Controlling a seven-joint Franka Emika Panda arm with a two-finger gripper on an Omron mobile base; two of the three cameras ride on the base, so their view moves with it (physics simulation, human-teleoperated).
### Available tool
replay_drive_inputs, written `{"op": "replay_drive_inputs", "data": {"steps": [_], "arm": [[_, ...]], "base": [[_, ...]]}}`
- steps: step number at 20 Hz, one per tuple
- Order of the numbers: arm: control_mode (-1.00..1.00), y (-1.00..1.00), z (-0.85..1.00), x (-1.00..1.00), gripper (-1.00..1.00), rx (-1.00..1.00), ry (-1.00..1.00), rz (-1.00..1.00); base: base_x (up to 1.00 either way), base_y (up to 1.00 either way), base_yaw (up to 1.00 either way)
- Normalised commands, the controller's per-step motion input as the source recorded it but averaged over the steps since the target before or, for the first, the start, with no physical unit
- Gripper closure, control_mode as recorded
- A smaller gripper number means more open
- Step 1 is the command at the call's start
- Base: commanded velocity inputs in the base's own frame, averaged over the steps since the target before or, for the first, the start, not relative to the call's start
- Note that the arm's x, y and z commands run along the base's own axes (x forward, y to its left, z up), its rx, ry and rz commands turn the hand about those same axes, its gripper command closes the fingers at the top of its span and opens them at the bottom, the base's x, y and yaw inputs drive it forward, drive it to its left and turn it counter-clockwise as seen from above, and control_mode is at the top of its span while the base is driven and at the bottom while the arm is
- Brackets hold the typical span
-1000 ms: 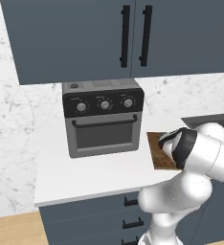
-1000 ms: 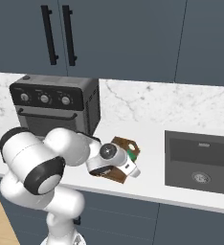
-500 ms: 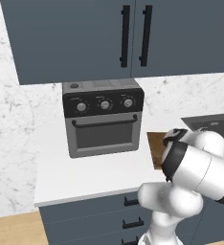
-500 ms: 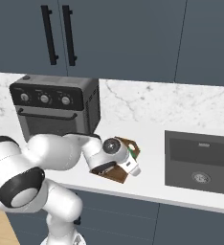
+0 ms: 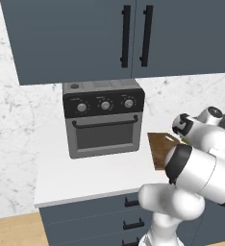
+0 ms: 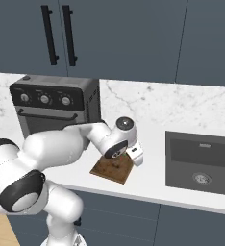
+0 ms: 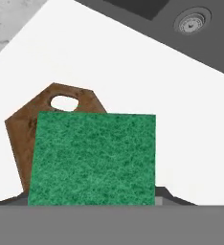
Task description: Pick up the sponge from the counter and clean the cutting board by briefly scrubbing or pressing down on the cutting board. Once finished, release the sponge.
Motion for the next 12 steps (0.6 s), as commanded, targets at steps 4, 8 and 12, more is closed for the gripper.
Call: {"op": "replay_drive_inputs", "data": {"steps": [4,8,12], "arm": [[-1.0,0.25,-0.07,0.0,1.0,0.02,0.38,0.01],[-1.0,0.45,-0.24,0.0,1.0,0.0,0.34,0.0],[-1.0,0.44,-0.31,-0.04,1.0,0.0,0.22,0.0]], "base": [[0.0,0.0,0.0],[0.0,0.0,0.0],[0.0,0.0,0.0]]}}
